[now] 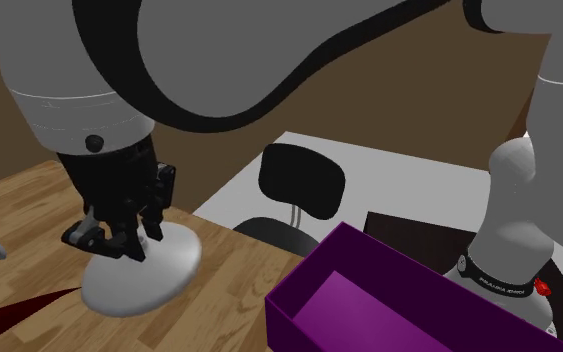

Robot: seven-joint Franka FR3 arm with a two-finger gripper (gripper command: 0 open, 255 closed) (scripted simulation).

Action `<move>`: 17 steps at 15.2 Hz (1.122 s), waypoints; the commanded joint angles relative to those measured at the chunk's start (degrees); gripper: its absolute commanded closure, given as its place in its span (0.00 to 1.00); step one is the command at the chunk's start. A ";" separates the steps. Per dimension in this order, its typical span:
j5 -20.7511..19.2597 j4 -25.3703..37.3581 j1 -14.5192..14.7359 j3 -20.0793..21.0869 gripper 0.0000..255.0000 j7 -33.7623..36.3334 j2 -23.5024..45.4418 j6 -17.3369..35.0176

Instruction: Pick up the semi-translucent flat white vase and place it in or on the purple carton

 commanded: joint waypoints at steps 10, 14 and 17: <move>0.45 8.44 0.61 0.32 1.00 -1.14 -0.01 -8.37; 2.51 4.13 -0.09 0.82 1.00 -1.27 -4.96 -8.55; 5.75 -3.80 -0.80 1.22 1.00 -1.54 -12.33 -7.20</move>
